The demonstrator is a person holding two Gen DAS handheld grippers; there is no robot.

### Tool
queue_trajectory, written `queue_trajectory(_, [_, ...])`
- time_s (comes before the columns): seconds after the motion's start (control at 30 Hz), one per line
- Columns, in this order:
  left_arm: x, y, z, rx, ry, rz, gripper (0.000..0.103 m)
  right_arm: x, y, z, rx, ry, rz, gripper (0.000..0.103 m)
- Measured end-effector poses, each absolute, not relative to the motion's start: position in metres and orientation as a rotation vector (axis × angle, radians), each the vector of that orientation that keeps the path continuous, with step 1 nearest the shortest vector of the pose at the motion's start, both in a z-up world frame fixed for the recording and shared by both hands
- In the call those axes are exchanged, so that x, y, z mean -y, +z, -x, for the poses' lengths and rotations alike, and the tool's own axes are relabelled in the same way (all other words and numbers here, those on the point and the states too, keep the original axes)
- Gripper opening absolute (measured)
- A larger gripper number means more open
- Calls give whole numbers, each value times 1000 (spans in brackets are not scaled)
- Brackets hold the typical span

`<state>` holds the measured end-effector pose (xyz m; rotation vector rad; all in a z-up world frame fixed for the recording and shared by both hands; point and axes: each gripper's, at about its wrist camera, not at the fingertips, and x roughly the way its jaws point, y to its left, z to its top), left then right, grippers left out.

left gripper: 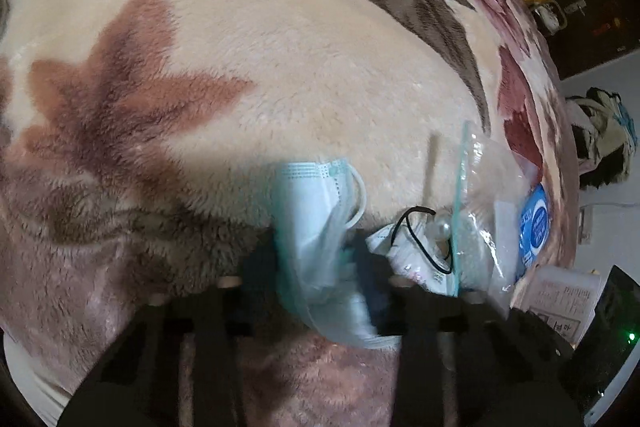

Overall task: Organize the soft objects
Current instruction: 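Grasp the blue face mask with the left tool while the right tool grasps the clear zip bag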

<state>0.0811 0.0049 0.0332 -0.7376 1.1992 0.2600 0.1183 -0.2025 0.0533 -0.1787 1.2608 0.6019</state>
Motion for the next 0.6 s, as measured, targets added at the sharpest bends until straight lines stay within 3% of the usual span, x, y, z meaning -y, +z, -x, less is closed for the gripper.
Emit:
queue_trajectory(0.07, [-5, 37, -80, -1189, 256, 720, 10, 204, 58, -110, -1244, 616, 174, 11])
queue_trajectory(0.6, [-51, 64, -45, -1131, 371, 591, 9, 214, 68, -85, -1232, 656, 119, 11])
